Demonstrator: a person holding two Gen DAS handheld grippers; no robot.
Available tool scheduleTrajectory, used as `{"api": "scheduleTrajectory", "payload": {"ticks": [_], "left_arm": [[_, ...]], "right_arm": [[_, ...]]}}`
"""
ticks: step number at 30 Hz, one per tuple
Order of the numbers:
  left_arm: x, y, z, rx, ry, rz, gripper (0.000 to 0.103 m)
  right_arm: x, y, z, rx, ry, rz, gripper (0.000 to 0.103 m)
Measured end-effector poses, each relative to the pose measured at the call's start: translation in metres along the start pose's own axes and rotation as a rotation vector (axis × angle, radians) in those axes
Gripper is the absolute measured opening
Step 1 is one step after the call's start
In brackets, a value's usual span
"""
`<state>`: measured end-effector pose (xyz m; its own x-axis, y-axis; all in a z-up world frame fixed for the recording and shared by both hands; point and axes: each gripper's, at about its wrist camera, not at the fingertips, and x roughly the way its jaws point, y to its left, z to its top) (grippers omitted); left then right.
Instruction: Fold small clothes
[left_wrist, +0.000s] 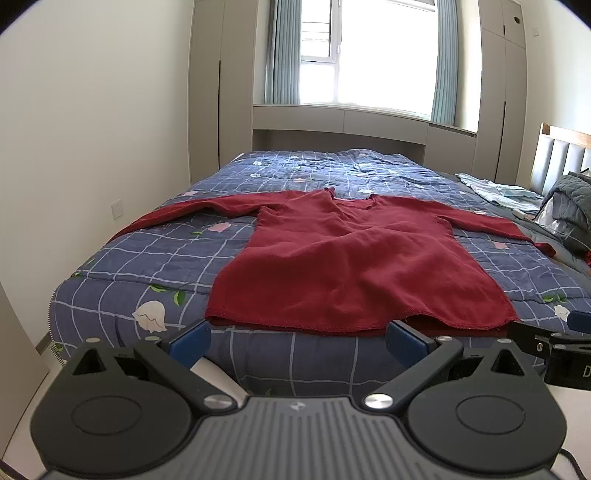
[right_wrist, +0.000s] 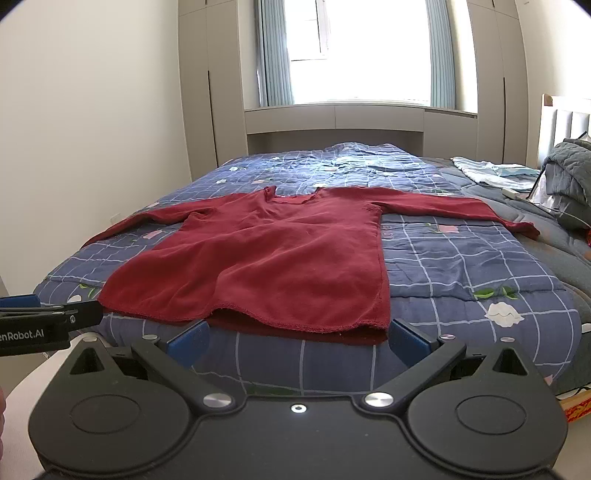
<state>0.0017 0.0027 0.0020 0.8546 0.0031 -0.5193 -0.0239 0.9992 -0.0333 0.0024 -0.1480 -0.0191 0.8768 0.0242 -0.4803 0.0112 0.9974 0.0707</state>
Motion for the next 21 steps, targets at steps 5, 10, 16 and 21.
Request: {"api": "scheduleTrajectory", "payload": {"ticks": [5,10,16,21], "left_arm": [[0.0003,-0.0012,-0.0018,0.003,-0.002,0.001,0.103],[0.0003,-0.0014,-0.0017,0.003,-0.002,0.001,0.103],[0.0003,-0.0015,-0.0018,0.004,-0.003,0.001,0.103],[0.0002,-0.0015,-0.002,0.004,-0.003,0.001,0.103]], "right_arm": [[-0.0004,0.0004,0.0002,-0.001,0.001,-0.001,0.103],[-0.0003,0.0005,0.0001,-0.001,0.001,-0.001,0.103],[-0.0002,0.0006,0.0,-0.001,0.001,-0.002,0.103],[-0.0001,0.0005,0.0,-0.001,0.002,-0.002,0.103]]}}
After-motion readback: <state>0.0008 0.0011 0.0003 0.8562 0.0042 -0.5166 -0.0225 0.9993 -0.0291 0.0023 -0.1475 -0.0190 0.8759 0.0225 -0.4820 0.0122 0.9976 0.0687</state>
